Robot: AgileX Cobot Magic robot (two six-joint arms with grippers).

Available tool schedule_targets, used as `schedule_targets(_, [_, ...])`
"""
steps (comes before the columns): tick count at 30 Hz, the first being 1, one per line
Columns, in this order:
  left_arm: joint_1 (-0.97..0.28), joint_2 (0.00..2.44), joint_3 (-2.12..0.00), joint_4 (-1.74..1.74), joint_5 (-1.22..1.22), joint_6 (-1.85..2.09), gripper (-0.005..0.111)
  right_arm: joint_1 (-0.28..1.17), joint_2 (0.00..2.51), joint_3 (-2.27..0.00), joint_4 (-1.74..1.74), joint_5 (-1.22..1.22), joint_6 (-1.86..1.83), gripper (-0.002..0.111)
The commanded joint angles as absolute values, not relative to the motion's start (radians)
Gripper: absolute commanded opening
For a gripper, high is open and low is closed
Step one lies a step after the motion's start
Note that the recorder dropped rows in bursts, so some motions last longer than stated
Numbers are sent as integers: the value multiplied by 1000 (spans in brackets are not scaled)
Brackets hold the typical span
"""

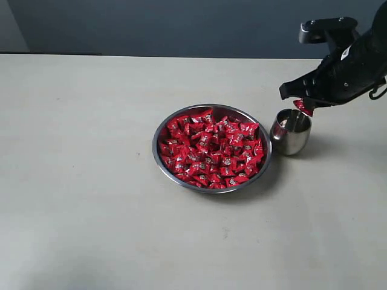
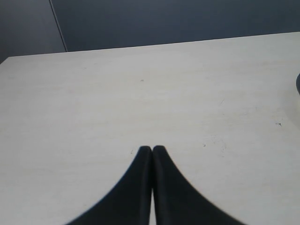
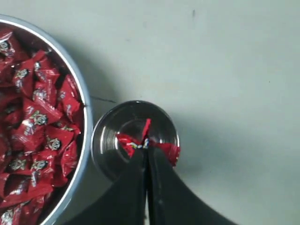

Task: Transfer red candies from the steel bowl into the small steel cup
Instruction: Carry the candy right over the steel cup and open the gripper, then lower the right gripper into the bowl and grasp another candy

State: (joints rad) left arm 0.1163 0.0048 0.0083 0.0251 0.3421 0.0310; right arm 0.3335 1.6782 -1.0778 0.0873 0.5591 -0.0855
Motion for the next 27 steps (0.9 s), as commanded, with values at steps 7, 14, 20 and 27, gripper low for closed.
schedule_targets(7, [108,0,0,27,337,29,0,326,1735,-1050,153,446,-83,-1])
schedule_targets(14, [108,0,0,27,337,29,0,326,1764,-1052,163,413,-83,-1])
schedule_targets(20, [108,0,0,27,337,29,0,326,1764,-1052,163,419,-95,3])
schedule_targets(27, [108,0,0,27,337,29,0,326,1758,-1052,148,455,-105,37])
